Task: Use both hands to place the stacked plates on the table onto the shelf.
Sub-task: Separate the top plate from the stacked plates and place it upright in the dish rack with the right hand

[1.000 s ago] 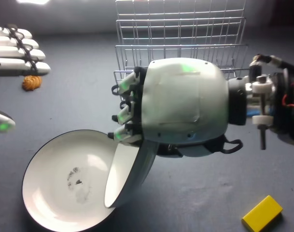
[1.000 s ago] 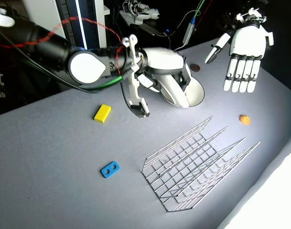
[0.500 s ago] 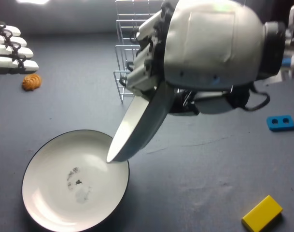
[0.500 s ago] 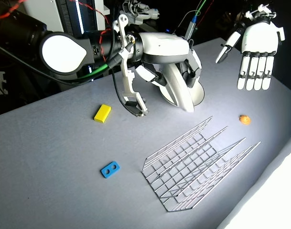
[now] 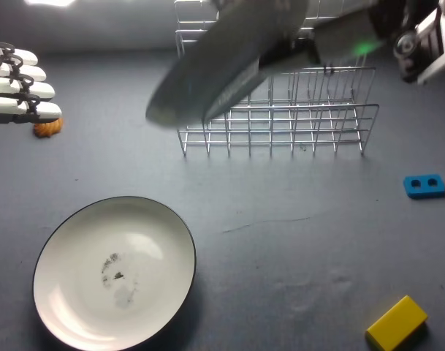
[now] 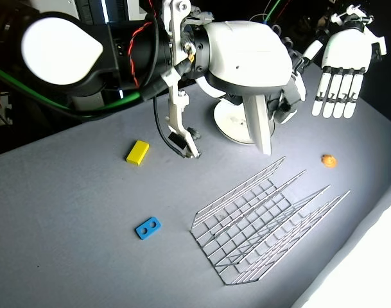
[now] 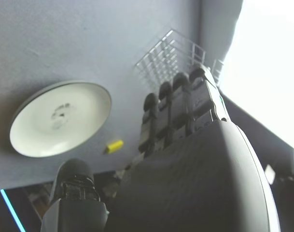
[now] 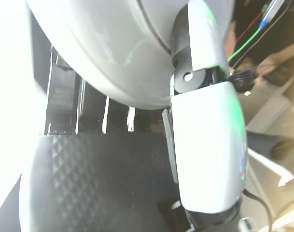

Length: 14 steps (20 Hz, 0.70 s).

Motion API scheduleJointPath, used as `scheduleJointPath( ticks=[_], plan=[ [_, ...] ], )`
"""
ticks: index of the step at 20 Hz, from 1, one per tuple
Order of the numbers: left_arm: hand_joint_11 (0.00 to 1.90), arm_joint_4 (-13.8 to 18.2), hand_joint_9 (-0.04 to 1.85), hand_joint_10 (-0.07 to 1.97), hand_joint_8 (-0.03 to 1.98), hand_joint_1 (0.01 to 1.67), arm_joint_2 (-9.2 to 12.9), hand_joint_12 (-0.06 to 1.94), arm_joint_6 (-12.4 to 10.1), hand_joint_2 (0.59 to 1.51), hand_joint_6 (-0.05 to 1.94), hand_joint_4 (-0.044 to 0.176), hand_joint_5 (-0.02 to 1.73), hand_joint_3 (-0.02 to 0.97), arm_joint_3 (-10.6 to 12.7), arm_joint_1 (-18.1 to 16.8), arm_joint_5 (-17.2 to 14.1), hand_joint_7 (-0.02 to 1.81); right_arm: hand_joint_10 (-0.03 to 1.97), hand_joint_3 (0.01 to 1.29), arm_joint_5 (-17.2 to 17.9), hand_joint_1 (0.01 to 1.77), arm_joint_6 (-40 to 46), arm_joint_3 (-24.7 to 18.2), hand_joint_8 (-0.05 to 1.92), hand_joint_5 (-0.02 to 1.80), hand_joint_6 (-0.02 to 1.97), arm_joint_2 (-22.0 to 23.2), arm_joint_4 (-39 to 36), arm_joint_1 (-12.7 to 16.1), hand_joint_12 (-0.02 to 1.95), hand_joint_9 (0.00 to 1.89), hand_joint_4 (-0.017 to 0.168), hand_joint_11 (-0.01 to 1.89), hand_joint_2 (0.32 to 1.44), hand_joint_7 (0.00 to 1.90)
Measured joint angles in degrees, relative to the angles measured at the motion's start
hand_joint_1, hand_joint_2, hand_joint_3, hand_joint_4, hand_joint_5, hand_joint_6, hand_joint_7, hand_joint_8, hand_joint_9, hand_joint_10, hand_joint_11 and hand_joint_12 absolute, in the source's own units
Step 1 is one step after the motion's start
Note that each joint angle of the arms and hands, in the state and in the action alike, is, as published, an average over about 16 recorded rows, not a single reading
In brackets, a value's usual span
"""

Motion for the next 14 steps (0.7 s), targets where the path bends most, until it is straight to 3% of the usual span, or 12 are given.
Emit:
scheduleJointPath(
  ticks=[6,14],
  plan=[
    [0.02,1.7,0.07,0.00,0.01,0.02,-0.2,0.00,0.0,1.129,0.01,0.007,0.14,0.002,0.4,-0.1,-4.4,0.11,0.00,0.01,-2.6,1.18,7.5,4.0,1.00,0.88,1.11,-0.2,1.5,2.4,0.96,1.24,0.016,0.75,1.00,1.00],
    [0.02,5.5,0.07,0.00,0.01,0.02,-0.4,0.00,0.0,1.129,0.01,0.008,0.15,0.002,0.7,-0.3,-12.2,0.11,0.00,0.01,-5.8,1.18,9.6,8.2,0.99,0.88,1.11,-1.5,5.4,2.4,0.97,1.24,0.016,0.75,1.00,1.00]
  ],
)
